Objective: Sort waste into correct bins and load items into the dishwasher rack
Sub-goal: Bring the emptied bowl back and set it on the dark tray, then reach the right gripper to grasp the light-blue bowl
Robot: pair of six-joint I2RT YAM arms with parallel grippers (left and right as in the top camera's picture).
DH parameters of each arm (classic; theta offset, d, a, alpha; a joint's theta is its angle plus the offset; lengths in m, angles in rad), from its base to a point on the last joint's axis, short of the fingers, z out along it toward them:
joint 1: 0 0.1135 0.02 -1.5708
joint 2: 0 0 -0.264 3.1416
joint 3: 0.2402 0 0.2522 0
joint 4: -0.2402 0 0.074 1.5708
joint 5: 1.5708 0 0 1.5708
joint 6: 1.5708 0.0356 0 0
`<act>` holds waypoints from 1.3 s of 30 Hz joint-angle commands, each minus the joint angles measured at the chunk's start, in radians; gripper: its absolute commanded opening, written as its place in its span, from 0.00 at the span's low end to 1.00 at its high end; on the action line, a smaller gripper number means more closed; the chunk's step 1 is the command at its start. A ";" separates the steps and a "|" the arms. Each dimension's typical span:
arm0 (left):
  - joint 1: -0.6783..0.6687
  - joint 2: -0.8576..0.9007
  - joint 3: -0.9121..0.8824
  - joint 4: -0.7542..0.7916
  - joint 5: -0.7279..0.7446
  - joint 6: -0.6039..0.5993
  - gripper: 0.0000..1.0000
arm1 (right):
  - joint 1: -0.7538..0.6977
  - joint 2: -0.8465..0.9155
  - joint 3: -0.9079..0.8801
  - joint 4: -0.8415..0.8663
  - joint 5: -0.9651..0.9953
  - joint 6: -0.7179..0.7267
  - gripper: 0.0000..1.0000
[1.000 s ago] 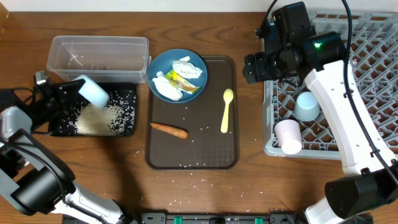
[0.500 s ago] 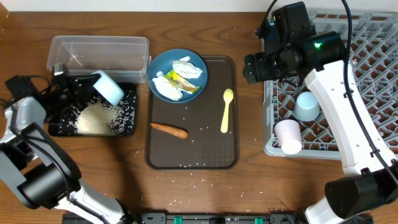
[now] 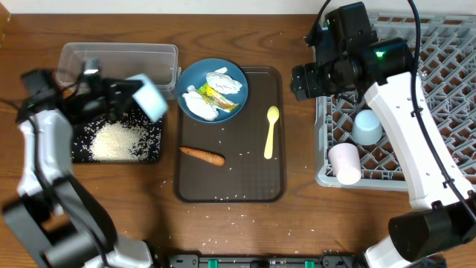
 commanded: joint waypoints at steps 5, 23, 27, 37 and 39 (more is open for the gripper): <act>-0.418 -0.216 0.004 -0.126 -0.673 0.070 0.06 | -0.008 0.003 -0.003 0.000 0.003 -0.023 0.82; -1.157 0.080 -0.015 -0.104 -1.363 0.044 0.09 | -0.130 0.003 -0.003 -0.002 -0.027 -0.023 0.84; -1.183 0.108 -0.015 -0.093 -1.363 0.005 0.22 | -0.146 0.003 -0.003 -0.011 -0.028 -0.023 0.84; -1.101 0.030 0.056 -0.170 -1.359 -0.085 0.53 | -0.138 0.003 -0.003 -0.007 -0.111 -0.023 0.84; -1.050 -0.026 0.082 -0.226 -1.355 -0.116 0.53 | -0.121 0.003 -0.004 -0.006 -0.126 -0.023 0.83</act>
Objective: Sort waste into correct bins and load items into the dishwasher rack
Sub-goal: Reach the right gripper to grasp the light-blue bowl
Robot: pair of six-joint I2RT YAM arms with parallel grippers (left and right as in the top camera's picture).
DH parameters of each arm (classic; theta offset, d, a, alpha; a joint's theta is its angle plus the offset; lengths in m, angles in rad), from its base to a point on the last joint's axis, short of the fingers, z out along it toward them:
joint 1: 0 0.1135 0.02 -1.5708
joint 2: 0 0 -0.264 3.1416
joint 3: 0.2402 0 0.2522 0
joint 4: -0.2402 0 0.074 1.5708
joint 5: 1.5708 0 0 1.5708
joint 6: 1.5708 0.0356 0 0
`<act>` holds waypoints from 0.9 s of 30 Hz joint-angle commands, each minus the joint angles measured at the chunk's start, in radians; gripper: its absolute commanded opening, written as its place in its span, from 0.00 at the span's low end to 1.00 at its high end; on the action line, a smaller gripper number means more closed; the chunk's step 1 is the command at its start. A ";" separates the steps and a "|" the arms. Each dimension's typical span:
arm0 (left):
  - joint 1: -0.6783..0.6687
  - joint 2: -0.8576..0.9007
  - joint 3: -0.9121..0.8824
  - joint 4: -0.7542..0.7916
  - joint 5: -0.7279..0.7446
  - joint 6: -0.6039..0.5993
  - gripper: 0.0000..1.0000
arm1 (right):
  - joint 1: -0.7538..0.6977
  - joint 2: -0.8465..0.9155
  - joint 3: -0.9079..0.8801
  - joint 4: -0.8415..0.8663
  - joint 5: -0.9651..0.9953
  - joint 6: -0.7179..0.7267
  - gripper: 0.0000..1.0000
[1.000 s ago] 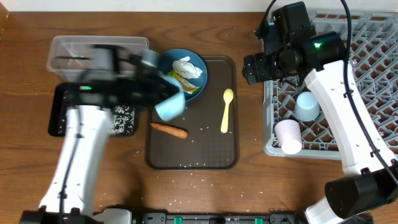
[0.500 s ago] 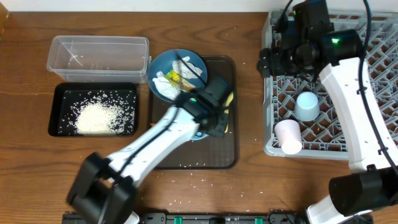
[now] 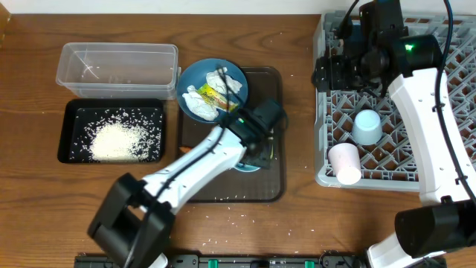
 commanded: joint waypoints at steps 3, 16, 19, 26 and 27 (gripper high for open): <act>0.158 -0.211 0.078 -0.103 -0.012 -0.111 0.55 | 0.060 0.003 -0.014 0.008 -0.055 -0.013 0.82; 0.447 -0.463 0.078 -0.174 -0.016 -0.109 0.56 | 0.301 0.011 -0.413 0.373 -0.055 0.170 0.62; 0.449 -0.457 0.078 -0.174 -0.017 -0.109 0.56 | 0.354 0.024 -0.507 0.475 -0.055 0.245 0.57; 0.449 -0.450 0.078 -0.185 -0.017 -0.109 0.56 | 0.433 0.135 -0.566 0.526 -0.055 0.373 0.54; 0.449 -0.450 0.078 -0.186 -0.017 -0.108 0.55 | 0.437 0.148 -0.566 0.526 -0.055 0.377 0.53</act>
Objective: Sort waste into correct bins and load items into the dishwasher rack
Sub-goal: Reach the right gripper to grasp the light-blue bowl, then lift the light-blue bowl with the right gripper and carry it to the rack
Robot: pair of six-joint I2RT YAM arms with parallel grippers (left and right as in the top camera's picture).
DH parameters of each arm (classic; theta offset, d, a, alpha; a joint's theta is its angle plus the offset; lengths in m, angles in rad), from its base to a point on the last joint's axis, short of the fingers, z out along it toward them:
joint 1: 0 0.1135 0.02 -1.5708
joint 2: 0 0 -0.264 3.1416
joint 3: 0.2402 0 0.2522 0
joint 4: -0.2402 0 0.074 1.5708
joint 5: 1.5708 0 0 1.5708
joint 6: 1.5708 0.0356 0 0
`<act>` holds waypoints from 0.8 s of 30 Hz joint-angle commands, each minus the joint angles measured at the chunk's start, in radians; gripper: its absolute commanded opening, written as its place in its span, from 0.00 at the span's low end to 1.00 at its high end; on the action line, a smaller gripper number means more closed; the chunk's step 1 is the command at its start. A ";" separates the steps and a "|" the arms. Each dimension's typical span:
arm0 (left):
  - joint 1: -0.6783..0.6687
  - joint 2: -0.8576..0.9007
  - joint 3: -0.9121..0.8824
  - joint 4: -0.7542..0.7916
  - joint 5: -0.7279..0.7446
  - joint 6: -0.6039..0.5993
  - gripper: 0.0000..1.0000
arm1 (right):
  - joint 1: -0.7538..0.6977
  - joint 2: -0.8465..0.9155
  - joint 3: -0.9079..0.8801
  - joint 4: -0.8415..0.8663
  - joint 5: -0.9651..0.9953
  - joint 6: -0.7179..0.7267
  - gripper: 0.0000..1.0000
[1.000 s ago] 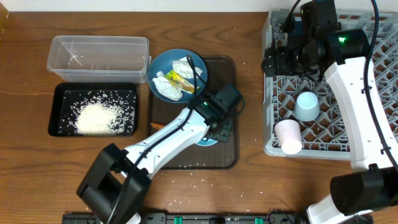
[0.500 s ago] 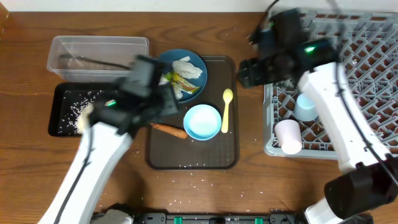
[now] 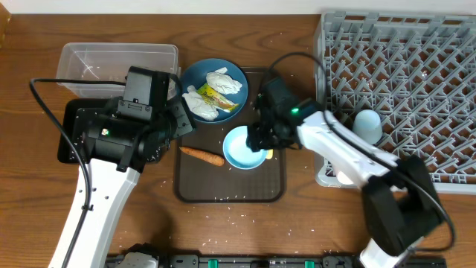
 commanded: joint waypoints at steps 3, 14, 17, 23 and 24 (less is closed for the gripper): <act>0.005 0.009 0.008 -0.010 -0.010 0.012 0.55 | 0.029 0.068 -0.010 0.007 0.006 0.083 0.53; 0.005 0.009 0.008 -0.014 -0.035 0.015 0.56 | 0.019 0.014 0.053 -0.025 0.005 0.032 0.59; 0.005 0.009 0.008 -0.014 -0.035 0.015 0.55 | 0.015 -0.048 0.095 -0.088 0.055 0.016 0.64; 0.005 0.009 0.007 -0.014 -0.035 0.015 0.56 | 0.006 -0.119 0.106 -0.183 0.324 0.021 0.65; 0.005 0.009 0.007 -0.014 -0.035 0.015 0.56 | 0.004 -0.114 0.104 -0.193 0.345 0.021 0.64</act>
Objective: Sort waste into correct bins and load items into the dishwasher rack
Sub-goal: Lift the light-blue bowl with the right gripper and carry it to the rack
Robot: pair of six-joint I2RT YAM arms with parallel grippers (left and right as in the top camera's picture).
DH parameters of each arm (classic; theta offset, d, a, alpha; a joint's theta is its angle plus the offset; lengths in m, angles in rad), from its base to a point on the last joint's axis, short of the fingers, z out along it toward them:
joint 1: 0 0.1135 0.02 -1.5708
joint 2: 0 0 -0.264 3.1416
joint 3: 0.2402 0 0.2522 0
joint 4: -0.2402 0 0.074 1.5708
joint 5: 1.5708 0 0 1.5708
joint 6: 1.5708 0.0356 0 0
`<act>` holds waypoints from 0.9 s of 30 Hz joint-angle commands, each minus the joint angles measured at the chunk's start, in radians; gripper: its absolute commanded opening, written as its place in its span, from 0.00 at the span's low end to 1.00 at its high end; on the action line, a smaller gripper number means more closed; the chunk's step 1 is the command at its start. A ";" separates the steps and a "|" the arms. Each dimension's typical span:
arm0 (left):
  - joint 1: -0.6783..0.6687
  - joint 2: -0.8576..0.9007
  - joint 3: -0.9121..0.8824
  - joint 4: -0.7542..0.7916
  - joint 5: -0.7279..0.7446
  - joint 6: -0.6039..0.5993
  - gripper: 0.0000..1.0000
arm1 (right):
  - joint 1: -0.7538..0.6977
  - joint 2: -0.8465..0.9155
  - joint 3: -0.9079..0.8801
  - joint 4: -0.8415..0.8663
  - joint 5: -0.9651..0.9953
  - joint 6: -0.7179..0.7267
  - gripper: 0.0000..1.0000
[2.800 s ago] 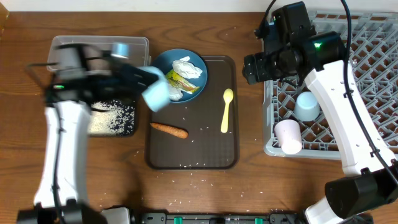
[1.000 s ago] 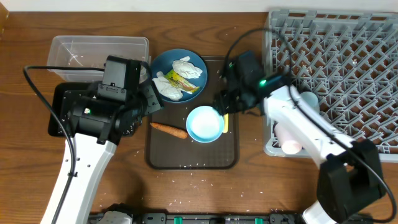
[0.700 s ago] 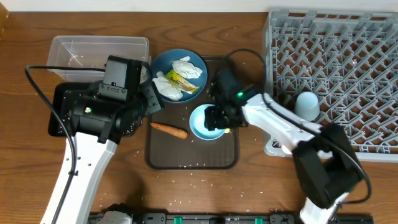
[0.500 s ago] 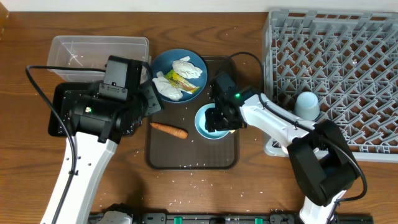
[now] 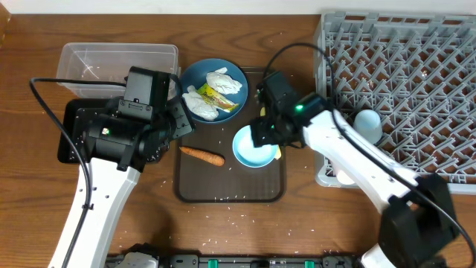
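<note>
A light blue bowl (image 5: pixel 251 149) sits over the right half of the brown tray (image 5: pixel 195 186), covering most of a yellow spoon (image 5: pixel 277 153). My right gripper (image 5: pixel 263 136) is at the bowl's upper right rim and appears shut on it. An orange carrot (image 5: pixel 202 155) lies on the tray left of the bowl. The blue plate (image 5: pixel 192 77) at the tray's back holds crumpled white paper (image 5: pixel 202 105) and a yellow wrapper (image 5: pixel 216 95). My left gripper (image 5: pixel 183 120) hovers by the plate's left edge, its jaws hidden under the arm.
A clear bin (image 5: pixel 117 61) stands at the back left, with a black bin (image 5: pixel 74 152) holding rice in front of it. The grey dishwasher rack (image 5: pixel 416 67) fills the right side and holds a light blue cup (image 5: pixel 367 121) and a pink cup (image 5: pixel 338 176).
The light blue bowl has shifted a little to the right on the tray, with my right gripper on its rim. The left arm has not moved.
My left gripper held the bowl tipped over the black rice bin while the right arm was above the rack. Then the left arm reached across and the bowl was on the tray. Then the left arm was back by the bins and my right gripper was on the bowl.
</note>
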 commanded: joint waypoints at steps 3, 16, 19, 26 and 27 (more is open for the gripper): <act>0.005 0.006 0.007 -0.002 -0.016 0.014 0.56 | -0.014 0.025 -0.009 -0.021 0.171 -0.010 0.62; 0.005 0.006 0.006 -0.010 -0.016 0.014 0.56 | -0.013 0.178 -0.021 0.025 0.124 -0.011 0.44; 0.005 0.006 0.006 -0.008 -0.017 0.014 0.56 | -0.010 0.178 -0.021 0.038 0.125 -0.011 0.27; 0.005 0.006 -0.001 -0.010 -0.042 0.013 0.56 | 0.000 0.188 -0.041 0.076 0.122 -0.011 0.18; 0.005 0.006 -0.004 -0.010 -0.042 0.013 0.56 | 0.000 0.193 -0.041 0.079 0.121 -0.011 0.18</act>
